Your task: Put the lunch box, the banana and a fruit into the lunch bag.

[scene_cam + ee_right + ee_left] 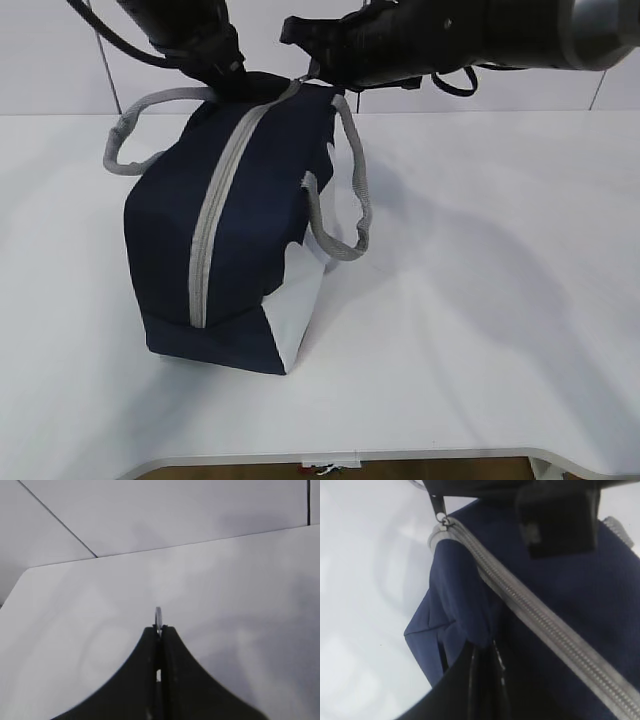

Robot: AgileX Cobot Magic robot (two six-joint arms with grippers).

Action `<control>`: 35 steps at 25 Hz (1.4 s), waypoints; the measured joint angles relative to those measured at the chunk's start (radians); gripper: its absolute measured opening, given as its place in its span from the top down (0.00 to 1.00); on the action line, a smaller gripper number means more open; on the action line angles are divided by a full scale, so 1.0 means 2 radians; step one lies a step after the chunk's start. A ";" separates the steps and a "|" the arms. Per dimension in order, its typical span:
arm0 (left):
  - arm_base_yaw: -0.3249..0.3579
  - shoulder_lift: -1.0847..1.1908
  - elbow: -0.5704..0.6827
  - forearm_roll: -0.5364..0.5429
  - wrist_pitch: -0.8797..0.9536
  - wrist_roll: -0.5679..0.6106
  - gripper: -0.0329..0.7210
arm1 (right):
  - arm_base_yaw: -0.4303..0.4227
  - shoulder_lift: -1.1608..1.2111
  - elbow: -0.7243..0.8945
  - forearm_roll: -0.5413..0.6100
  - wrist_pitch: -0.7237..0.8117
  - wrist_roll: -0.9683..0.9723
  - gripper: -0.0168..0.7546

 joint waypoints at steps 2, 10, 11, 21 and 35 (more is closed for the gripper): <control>0.000 0.000 0.000 0.000 0.000 0.005 0.95 | 0.000 0.000 0.000 -0.009 0.000 0.000 0.96; 0.000 -0.005 0.000 0.008 -0.030 0.012 0.95 | 0.000 0.001 -0.001 -0.029 0.000 0.000 0.96; 0.000 -0.005 0.000 0.011 -0.040 0.012 0.95 | -0.001 0.001 -0.001 -0.030 0.000 0.000 0.96; 0.000 -0.004 0.000 0.006 -0.087 0.039 0.95 | -0.005 0.001 -0.004 -0.031 -0.012 0.000 0.96; 0.000 0.004 0.000 -0.021 -0.046 0.097 0.95 | -0.019 0.035 -0.005 0.010 -0.037 0.001 0.96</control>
